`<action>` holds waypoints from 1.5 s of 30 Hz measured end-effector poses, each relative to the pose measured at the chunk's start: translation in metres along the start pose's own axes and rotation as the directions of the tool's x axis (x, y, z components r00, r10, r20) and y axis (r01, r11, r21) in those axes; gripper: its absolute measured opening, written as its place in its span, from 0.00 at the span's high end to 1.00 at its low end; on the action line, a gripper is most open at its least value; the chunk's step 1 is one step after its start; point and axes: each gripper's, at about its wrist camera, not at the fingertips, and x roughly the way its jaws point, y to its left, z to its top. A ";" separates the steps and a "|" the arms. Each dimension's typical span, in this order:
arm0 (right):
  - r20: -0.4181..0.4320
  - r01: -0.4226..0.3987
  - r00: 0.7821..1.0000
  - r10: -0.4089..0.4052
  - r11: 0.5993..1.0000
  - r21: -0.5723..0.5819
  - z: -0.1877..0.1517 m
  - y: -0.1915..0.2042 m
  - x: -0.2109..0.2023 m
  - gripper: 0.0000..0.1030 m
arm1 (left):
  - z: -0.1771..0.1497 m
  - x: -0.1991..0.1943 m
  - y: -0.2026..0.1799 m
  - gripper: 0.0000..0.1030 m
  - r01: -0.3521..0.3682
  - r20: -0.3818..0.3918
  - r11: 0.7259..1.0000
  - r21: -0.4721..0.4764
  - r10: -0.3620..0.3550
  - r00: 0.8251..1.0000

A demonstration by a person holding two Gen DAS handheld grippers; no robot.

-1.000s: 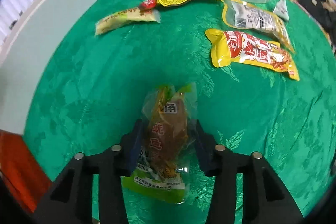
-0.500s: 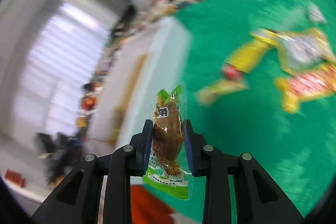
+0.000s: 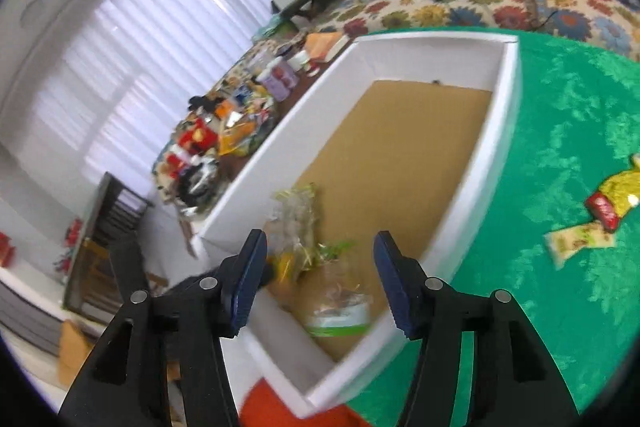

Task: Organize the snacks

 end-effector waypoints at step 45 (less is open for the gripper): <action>0.024 0.733 0.637 -0.770 0.615 0.291 -0.200 -0.341 -0.203 0.21 | -0.131 0.147 -0.324 0.00 0.130 -0.140 0.829 0.544 -0.063 0.988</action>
